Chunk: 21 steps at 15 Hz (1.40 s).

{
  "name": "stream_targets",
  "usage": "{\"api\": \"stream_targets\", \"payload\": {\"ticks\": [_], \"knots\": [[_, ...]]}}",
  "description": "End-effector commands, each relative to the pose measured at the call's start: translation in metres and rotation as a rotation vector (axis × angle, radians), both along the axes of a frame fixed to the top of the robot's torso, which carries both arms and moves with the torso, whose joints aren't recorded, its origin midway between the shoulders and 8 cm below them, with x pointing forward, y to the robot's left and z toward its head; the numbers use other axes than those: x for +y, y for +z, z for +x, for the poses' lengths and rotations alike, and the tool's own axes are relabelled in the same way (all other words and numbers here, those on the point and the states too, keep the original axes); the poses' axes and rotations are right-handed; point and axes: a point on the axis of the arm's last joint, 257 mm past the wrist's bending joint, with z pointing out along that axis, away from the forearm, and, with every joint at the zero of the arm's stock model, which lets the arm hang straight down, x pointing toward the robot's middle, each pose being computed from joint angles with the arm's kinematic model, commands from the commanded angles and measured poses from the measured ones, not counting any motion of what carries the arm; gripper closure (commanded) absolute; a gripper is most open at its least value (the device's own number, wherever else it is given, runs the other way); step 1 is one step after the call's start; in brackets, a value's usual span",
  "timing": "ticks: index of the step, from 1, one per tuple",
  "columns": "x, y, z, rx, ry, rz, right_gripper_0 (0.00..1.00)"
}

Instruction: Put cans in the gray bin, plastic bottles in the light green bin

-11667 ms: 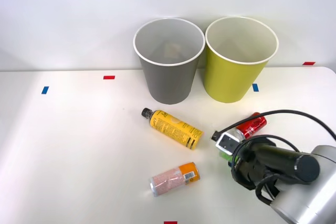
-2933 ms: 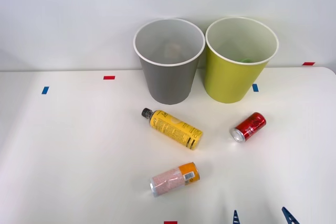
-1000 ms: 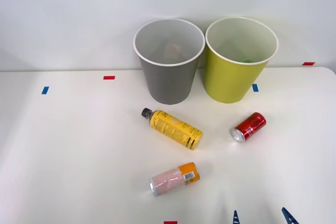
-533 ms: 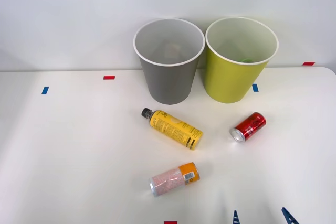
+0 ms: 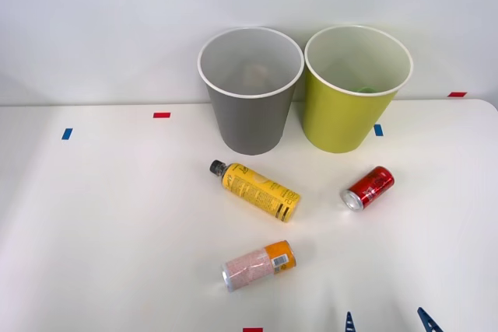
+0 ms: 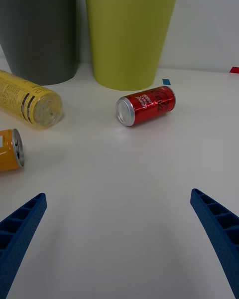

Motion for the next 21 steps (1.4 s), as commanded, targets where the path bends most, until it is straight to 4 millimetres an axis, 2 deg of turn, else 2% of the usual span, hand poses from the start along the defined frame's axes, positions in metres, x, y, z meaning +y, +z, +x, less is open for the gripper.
{"api": "stream_targets", "payload": {"ticks": [1, 21], "knots": [[0.0000, 0.0000, 0.0000, 0.000, 0.000, 0.000, 0.00], [0.0000, 0.0000, 0.0000, 0.000, 0.000, 0.000, 0.00]]}}
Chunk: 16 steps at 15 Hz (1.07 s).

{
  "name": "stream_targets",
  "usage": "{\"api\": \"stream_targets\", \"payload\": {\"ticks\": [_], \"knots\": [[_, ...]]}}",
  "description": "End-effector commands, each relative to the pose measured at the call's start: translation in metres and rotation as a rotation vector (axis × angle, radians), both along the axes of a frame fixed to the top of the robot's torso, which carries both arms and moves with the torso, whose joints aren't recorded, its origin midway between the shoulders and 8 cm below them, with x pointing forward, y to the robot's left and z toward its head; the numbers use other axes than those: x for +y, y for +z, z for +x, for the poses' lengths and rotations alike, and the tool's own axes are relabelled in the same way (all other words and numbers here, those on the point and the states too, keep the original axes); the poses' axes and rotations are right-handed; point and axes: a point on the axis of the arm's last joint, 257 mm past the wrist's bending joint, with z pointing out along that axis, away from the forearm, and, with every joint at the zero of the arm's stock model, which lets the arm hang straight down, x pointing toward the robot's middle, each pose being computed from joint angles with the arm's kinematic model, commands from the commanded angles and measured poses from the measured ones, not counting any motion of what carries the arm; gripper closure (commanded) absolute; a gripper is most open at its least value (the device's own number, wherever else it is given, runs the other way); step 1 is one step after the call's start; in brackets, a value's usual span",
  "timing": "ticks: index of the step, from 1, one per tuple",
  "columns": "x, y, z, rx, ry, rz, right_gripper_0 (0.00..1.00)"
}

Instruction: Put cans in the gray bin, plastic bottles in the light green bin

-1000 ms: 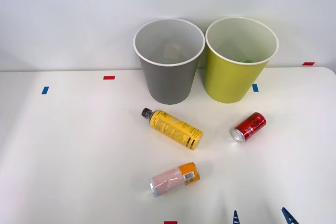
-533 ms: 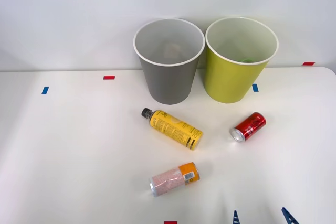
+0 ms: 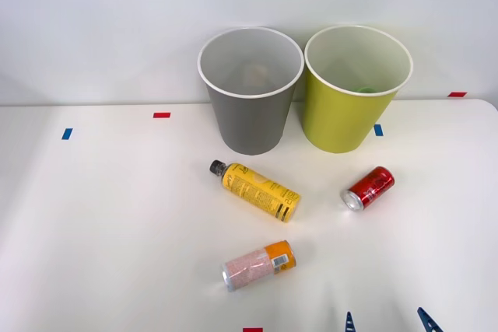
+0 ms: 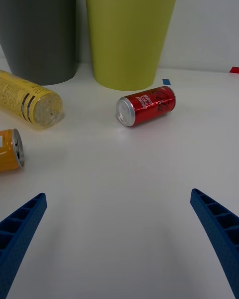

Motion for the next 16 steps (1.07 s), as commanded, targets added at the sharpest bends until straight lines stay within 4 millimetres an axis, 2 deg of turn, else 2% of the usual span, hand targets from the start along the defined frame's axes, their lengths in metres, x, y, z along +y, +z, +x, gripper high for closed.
{"api": "stream_targets", "payload": {"ticks": [1, 16], "knots": [[0.0000, 0.0000, 0.0000, 0.000, 0.000, 0.000, 0.00], [0.0000, 0.0000, 0.0000, 0.000, 0.000, 0.000, 0.00]]}}
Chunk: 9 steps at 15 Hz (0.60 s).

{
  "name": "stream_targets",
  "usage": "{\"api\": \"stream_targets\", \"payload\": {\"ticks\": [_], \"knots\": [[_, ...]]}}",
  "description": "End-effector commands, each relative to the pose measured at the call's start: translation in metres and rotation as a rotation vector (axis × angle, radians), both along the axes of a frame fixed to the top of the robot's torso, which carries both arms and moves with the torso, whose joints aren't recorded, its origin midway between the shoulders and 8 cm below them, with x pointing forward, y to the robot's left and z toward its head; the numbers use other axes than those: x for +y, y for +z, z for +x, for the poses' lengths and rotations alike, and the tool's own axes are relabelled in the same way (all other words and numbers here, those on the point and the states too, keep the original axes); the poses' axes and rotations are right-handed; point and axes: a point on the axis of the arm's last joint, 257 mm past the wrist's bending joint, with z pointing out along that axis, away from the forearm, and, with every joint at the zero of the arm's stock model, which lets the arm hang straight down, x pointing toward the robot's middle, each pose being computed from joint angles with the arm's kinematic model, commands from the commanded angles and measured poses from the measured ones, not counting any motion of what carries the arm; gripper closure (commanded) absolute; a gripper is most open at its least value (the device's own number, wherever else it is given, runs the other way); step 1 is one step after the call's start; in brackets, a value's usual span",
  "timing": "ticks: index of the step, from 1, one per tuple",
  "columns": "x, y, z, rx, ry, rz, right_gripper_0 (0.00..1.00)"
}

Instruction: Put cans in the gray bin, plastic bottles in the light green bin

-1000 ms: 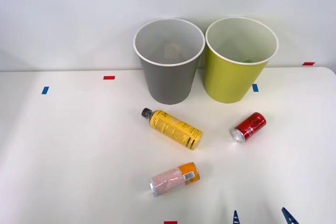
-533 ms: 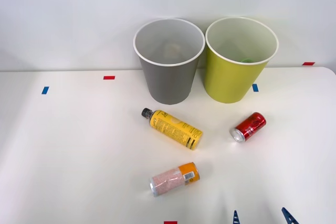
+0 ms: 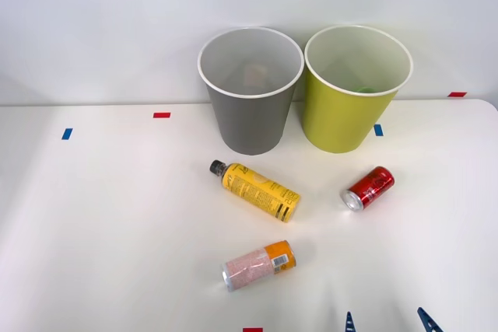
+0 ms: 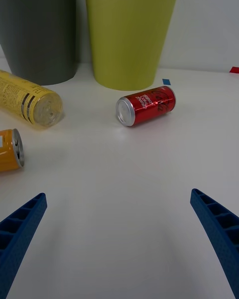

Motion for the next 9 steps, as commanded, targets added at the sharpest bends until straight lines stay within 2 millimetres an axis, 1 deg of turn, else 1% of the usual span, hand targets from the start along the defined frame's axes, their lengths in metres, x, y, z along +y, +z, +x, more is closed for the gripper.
{"api": "stream_targets", "payload": {"ticks": [1, 9], "knots": [[0.0000, 0.0000, 0.0000, 0.000, 0.000, 0.000, 0.00], [0.0000, 0.0000, 0.0000, 0.000, 0.000, 0.000, 0.00]]}}
